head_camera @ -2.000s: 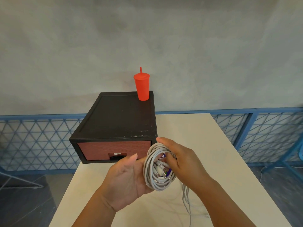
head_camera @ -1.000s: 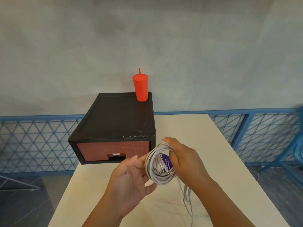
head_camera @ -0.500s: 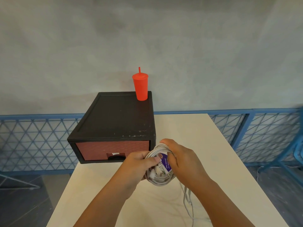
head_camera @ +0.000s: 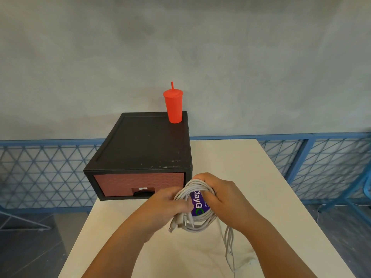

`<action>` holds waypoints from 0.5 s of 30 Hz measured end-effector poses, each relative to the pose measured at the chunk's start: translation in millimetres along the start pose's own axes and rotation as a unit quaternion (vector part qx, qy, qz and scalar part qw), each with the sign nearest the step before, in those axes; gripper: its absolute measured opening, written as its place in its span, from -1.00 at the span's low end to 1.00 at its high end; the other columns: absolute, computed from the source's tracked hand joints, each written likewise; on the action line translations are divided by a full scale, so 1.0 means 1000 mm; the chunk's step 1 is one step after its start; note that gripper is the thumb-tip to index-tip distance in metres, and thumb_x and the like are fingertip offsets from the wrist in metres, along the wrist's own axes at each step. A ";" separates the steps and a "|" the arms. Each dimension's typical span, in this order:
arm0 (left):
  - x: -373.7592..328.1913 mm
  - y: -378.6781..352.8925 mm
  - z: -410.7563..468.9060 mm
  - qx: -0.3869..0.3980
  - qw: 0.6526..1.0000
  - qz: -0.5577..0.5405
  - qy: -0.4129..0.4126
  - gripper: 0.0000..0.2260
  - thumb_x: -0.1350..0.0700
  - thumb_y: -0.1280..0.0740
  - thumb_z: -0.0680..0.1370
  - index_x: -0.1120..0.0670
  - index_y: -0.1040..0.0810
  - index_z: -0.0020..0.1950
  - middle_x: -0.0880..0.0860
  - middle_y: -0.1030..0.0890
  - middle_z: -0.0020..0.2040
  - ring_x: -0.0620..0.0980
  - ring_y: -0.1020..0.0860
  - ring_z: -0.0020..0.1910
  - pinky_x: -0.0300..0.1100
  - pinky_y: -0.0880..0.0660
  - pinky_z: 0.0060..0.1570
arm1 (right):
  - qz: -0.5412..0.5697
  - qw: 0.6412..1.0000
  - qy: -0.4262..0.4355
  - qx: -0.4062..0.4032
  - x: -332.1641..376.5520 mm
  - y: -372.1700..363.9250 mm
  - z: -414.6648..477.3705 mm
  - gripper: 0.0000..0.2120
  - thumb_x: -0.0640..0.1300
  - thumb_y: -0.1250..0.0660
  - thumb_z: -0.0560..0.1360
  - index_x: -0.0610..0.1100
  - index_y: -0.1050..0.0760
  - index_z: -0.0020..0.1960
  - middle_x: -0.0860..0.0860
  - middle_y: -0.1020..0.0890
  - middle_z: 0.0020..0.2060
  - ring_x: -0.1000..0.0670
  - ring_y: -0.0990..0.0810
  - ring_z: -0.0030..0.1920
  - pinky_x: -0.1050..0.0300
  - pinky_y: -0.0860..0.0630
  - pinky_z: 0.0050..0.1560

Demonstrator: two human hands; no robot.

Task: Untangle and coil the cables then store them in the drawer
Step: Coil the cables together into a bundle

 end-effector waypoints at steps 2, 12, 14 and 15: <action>-0.002 0.003 0.003 -0.037 0.992 0.119 -0.026 -0.81 0.26 -0.34 0.43 -0.03 -0.47 -0.12 -0.07 -0.54 -0.39 -0.13 -0.49 -0.54 -0.28 -0.48 -0.41 | -0.017 1.000 0.002 0.014 0.002 -0.006 -0.001 -0.78 -0.12 -0.15 0.58 0.16 -0.41 0.13 0.13 -0.61 -0.03 0.04 -0.60 -0.01 0.28 -0.55 0.02; 0.015 -0.006 0.002 0.048 0.987 -0.150 0.013 -0.62 0.41 -0.10 0.15 0.26 -0.46 -0.08 0.08 -0.37 -0.51 -0.02 -0.37 -0.57 -0.16 -0.52 -0.35 | -0.033 0.998 0.019 0.043 0.002 -0.010 0.003 -0.75 -0.15 -0.18 0.54 0.12 -0.45 0.15 0.08 -0.64 -0.02 0.05 -0.59 -0.06 0.19 -0.55 -0.04; 0.015 -0.009 0.000 0.075 0.983 -0.169 0.001 -0.57 0.39 -0.10 0.12 0.25 -0.47 -0.05 0.09 -0.37 -0.49 -0.02 -0.38 -0.55 -0.17 -0.53 -0.31 | 0.003 1.000 0.002 0.015 -0.003 -0.004 0.004 -0.78 -0.15 -0.26 0.49 0.12 -0.50 0.06 0.08 -0.65 -0.13 0.07 -0.59 -0.14 0.21 -0.54 -0.12; 0.015 -0.010 -0.001 0.087 0.980 -0.179 -0.002 -0.54 0.39 -0.10 0.13 0.23 -0.49 -0.01 0.09 -0.38 -0.47 -0.02 -0.39 -0.54 -0.17 -0.53 -0.29 | 0.013 1.000 -0.005 0.003 -0.004 -0.001 0.004 -0.80 -0.15 -0.28 0.47 0.12 -0.52 0.01 0.08 -0.65 -0.18 0.08 -0.59 -0.17 0.21 -0.53 -0.16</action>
Point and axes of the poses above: each hand's wrist, its own z-axis towards the middle knuckle, its own y-axis out of the back of the hand, x = y × z, the point moved 4 cm from there along z, towards the middle knuckle
